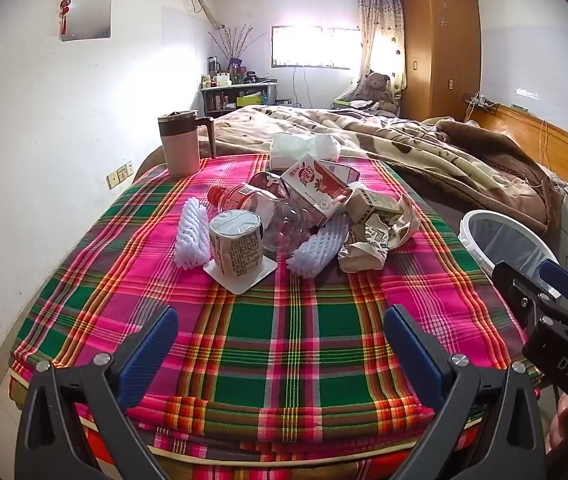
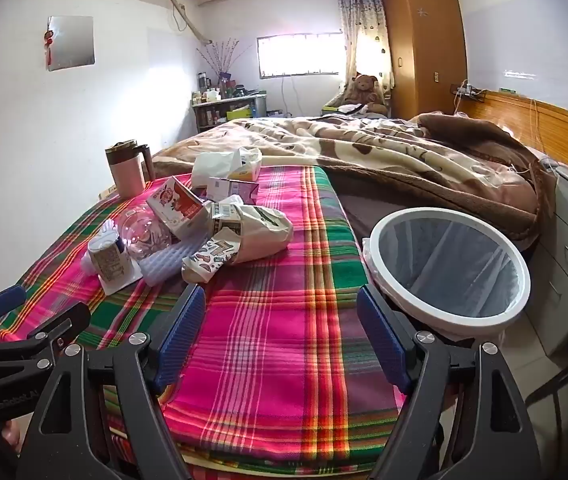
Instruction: Collect trash
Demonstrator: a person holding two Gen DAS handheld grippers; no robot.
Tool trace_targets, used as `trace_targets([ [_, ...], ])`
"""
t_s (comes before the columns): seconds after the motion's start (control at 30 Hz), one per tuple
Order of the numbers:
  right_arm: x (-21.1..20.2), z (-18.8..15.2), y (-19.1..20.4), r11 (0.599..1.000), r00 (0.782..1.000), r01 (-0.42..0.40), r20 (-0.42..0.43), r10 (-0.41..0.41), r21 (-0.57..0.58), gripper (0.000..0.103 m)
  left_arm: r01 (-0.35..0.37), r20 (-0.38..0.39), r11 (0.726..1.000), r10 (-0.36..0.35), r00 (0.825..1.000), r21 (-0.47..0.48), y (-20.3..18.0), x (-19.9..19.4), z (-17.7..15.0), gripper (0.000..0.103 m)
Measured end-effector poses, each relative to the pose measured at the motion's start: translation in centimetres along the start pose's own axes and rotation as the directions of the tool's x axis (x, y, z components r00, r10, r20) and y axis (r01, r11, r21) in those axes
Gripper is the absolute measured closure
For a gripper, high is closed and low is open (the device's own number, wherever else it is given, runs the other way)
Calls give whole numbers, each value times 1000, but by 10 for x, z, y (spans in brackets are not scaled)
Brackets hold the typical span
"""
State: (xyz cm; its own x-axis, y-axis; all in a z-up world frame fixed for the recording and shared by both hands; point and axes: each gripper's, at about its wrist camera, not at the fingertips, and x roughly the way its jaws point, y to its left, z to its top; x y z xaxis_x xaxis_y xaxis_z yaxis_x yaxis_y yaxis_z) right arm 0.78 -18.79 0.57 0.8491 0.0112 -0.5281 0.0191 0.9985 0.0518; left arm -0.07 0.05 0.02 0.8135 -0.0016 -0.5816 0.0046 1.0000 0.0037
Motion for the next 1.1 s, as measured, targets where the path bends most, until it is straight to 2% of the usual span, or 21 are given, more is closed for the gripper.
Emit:
trace_targets([
  [0.3,-5,3,-1,1000,1000,7,-5,-7,6,23,10,2,1000,-10,1000,1,9,-2,-3,0],
  [1.1,-5,2,-3,1000,1000,12,11,-12,2,23,-2,-1,1000,2,1000,2,1,-3,2,0],
])
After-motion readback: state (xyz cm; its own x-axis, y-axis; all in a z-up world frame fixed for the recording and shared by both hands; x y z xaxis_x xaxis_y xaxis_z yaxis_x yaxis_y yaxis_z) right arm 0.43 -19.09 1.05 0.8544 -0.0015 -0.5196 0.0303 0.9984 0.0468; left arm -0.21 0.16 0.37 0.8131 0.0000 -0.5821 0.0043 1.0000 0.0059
